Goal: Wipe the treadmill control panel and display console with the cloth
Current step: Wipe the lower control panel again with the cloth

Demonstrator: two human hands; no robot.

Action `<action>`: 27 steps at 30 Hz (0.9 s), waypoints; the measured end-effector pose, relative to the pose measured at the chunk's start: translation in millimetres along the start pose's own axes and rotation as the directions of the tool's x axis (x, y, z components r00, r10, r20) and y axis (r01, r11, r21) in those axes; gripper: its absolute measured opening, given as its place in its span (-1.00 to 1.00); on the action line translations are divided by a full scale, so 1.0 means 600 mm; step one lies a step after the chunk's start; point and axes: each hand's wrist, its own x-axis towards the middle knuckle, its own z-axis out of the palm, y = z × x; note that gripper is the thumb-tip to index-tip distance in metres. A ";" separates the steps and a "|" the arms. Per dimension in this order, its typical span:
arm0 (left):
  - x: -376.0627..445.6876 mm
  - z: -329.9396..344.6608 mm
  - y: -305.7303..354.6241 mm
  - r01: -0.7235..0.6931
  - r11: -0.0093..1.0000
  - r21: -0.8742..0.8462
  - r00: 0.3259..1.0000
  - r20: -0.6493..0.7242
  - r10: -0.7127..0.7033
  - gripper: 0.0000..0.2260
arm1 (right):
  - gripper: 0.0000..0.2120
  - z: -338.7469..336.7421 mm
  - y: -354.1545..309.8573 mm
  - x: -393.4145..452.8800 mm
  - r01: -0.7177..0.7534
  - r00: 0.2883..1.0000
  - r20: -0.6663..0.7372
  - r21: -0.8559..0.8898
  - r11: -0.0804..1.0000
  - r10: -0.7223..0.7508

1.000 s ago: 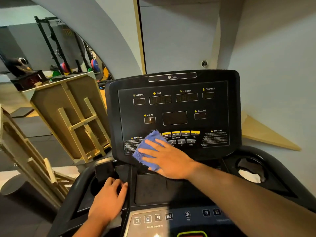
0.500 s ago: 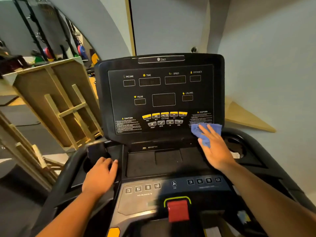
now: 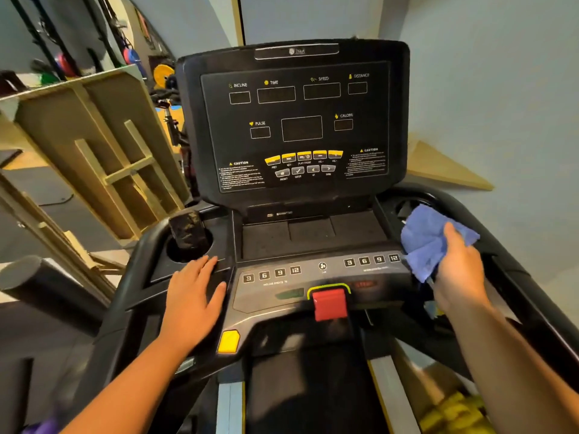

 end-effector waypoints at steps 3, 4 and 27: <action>-0.037 0.004 0.001 -0.004 1.000 -0.015 1.000 -0.005 0.004 -0.42 | -0.57 -0.017 -0.005 -0.033 0.066 0.997 -0.020 -0.089 0.994 -0.069; -0.048 0.005 0.000 -0.014 1.000 -0.021 1.000 -0.017 0.013 -0.43 | -0.61 -0.020 -0.006 -0.045 0.115 0.992 -0.028 -0.146 0.983 -0.120; -0.065 -0.028 0.015 0.696 0.674 -0.248 0.526 0.816 -0.242 -0.52 | -0.45 0.136 0.186 -0.153 0.968 0.187 0.950 -0.222 -0.117 -0.251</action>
